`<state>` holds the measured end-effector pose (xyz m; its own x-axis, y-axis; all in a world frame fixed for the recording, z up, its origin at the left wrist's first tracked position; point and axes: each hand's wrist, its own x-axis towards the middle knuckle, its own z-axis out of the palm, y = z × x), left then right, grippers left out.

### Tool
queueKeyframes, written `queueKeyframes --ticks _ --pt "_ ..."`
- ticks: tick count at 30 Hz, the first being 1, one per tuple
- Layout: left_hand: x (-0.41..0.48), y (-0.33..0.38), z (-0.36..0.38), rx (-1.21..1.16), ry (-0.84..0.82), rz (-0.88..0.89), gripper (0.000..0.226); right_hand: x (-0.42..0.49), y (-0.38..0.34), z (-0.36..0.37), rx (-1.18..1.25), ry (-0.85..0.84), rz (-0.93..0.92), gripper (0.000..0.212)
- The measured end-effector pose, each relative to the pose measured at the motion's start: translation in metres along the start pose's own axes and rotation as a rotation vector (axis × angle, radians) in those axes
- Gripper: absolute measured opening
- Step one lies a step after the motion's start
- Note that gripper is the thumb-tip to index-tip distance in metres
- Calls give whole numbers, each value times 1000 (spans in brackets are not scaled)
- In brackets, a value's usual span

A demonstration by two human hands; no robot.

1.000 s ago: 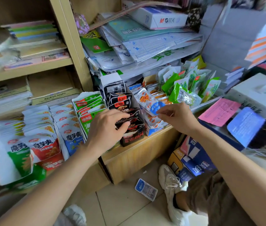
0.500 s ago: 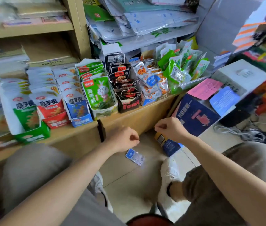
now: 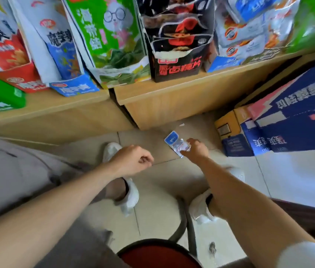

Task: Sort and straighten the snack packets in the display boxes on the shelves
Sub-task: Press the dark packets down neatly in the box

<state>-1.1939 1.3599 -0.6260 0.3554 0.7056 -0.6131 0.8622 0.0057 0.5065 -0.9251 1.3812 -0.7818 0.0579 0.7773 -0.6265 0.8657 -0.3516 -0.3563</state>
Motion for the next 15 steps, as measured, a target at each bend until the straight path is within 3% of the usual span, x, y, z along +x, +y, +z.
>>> queueKeyframes --ticks 3,6,8,11,15 --pt "3 -11 3 -47 1 -55 12 20 -2 43 -109 30 -76 85" --pt "7 -18 7 -66 -14 -77 14 31 -4 68 -253 84 -115 90" --pt "8 -20 9 -71 -20 -103 15 32 -4 75 -318 107 -188 78" --pt "8 -18 10 -60 -27 -135 15 23 -5 76 -500 73 -320 43" --pt "5 -3 1 -45 15 -125 12 11 -11 55 -348 -122 -277 28"
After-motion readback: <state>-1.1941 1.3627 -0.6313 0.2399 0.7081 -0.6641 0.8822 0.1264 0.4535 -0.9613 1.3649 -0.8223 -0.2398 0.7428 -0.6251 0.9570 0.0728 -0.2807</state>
